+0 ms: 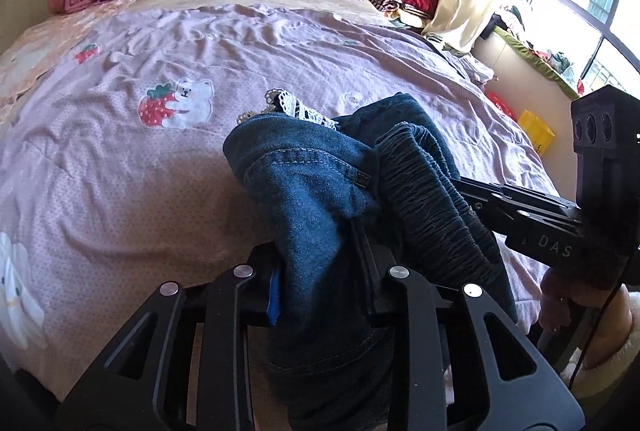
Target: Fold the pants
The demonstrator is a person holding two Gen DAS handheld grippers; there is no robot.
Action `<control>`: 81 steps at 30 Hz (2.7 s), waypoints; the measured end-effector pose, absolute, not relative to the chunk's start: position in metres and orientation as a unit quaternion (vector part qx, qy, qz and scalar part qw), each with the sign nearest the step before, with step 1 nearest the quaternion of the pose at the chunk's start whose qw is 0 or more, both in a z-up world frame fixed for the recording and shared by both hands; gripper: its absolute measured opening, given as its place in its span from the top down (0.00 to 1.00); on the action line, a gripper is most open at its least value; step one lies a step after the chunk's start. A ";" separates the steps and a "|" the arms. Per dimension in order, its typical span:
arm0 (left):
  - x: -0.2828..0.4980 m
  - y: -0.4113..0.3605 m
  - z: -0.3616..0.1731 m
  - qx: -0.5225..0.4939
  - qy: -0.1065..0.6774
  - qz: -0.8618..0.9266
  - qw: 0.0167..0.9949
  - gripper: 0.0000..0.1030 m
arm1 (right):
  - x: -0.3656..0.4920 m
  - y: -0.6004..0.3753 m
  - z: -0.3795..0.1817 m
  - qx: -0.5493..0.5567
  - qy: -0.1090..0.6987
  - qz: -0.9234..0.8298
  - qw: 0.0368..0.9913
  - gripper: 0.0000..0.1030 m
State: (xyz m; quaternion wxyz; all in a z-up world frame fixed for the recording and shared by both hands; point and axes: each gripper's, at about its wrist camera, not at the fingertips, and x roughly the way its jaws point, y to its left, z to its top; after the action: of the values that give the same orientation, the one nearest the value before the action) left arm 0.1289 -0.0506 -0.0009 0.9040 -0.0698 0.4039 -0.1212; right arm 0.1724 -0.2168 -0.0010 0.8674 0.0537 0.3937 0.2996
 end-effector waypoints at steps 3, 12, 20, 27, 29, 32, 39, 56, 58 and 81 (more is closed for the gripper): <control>0.138 -0.046 0.009 -0.063 0.388 -0.112 0.913 0.80 | 0.185 -0.209 0.009 0.046 0.382 0.303 0.872 0.85; 0.182 -0.034 0.021 -0.053 0.380 -0.082 0.920 0.80 | 0.229 -0.177 0.033 0.009 0.357 0.296 0.886 0.85; 0.210 -0.024 0.013 -0.064 0.381 -0.069 0.920 0.80 | 0.267 -0.165 0.023 0.013 0.365 0.287 0.886 0.85; 0.219 -0.021 -0.010 -0.062 0.399 -0.060 0.913 0.79 | 0.286 -0.165 -0.010 0.012 0.404 0.261 0.876 0.85; 0.218 -0.020 -0.015 -0.062 0.402 -0.058 0.912 0.77 | 0.287 -0.170 -0.020 0.017 0.416 0.250 0.874 0.85; 0.217 -0.015 -0.022 -0.071 0.405 -0.055 0.910 0.71 | 0.291 -0.180 -0.033 0.033 0.430 0.241 0.869 0.82; 0.216 -0.009 -0.036 -0.080 0.411 -0.044 0.907 0.56 | 0.290 -0.196 -0.051 0.063 0.448 0.224 0.863 0.64; 0.188 -0.005 -0.027 -0.082 0.407 -0.030 0.909 0.34 | 0.246 -0.212 -0.034 0.047 0.426 0.189 0.883 0.40; 0.182 -0.006 -0.023 -0.078 0.404 -0.030 0.911 0.33 | 0.239 -0.215 -0.031 0.047 0.421 0.185 0.887 0.36; 0.108 -0.011 0.005 -0.063 0.390 -0.031 0.918 0.10 | 0.149 -0.219 0.005 0.010 0.377 0.193 0.906 0.06</control>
State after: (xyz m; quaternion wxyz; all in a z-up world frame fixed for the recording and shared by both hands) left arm 0.1084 -0.0109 0.0051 0.9183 -0.0629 0.3895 -0.0307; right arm 0.1489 -0.2193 0.0048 0.9059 0.0101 0.3767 0.1933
